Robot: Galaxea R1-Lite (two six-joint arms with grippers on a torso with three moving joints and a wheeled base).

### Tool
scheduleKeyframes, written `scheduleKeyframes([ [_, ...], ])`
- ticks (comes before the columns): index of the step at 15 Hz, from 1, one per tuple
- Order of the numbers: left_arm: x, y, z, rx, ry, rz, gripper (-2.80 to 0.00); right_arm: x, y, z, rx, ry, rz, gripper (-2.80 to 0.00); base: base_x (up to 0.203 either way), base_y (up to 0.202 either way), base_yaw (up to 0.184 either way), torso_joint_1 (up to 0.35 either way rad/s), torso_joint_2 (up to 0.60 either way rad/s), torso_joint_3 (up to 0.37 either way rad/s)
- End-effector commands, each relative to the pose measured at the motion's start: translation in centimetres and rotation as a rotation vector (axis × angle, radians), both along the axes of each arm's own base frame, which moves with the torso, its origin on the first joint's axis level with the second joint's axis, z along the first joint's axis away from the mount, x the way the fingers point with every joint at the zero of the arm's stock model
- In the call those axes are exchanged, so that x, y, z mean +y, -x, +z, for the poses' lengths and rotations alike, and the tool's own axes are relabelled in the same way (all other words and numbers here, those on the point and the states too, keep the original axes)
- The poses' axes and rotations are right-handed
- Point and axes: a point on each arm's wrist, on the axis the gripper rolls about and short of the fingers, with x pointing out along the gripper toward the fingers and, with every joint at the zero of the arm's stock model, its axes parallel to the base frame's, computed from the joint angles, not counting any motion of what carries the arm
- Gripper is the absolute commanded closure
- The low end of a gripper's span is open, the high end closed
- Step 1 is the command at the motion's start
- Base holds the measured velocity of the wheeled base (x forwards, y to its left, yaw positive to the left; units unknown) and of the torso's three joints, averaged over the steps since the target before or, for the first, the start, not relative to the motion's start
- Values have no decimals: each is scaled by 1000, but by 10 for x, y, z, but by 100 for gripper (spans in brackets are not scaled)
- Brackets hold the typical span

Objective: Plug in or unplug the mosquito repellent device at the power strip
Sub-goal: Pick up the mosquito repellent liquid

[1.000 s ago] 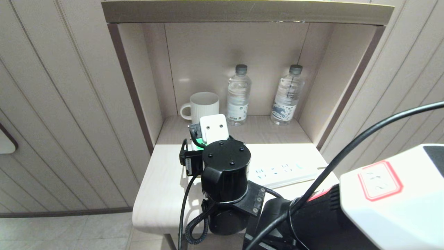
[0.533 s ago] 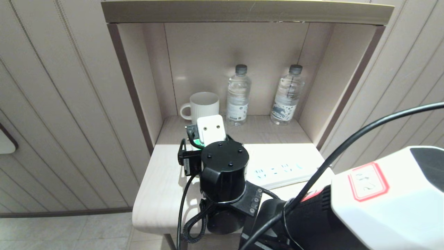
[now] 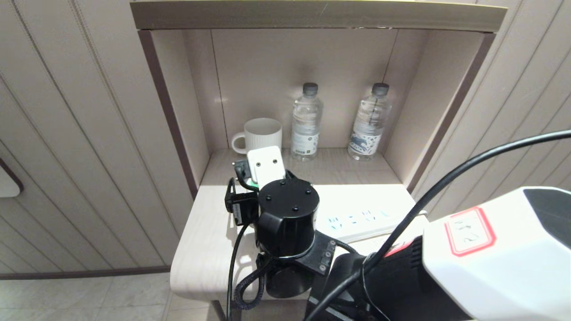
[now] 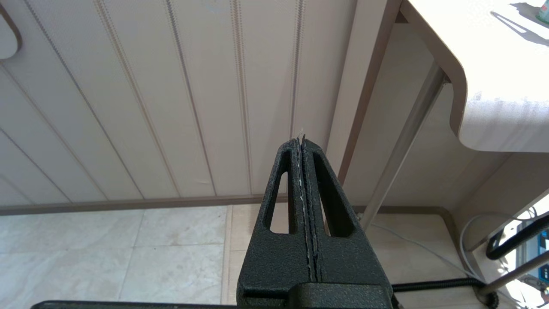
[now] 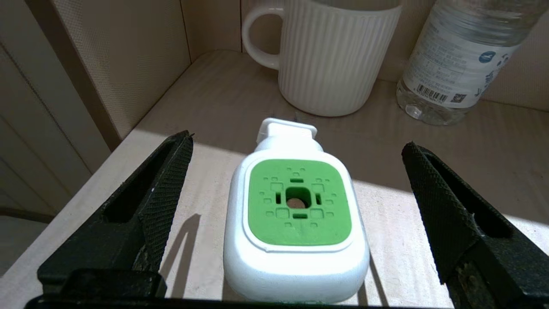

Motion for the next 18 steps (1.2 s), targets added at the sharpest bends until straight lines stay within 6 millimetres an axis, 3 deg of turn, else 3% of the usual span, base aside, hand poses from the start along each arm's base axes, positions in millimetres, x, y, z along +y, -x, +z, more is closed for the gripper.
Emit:
scheduleKeyframes([
  [1,0,0,0,0,1,0,0,-1,-5,3,-14,-6,-15,-280,0,0,0,0,0,0],
  [15,0,0,0,0,-1,0,0,2,-12,-4,-36,8,-11,-280,0,0,0,0,0,0],
  [16,0,0,-1,2,0,0,0,2,-12,-4,-37,8,-11,0,0,0,0,0,0,0],
  [18,0,0,0,0,1,0,0,2,-13,-4,-37,10,-13,0,0,0,0,0,0,0],
])
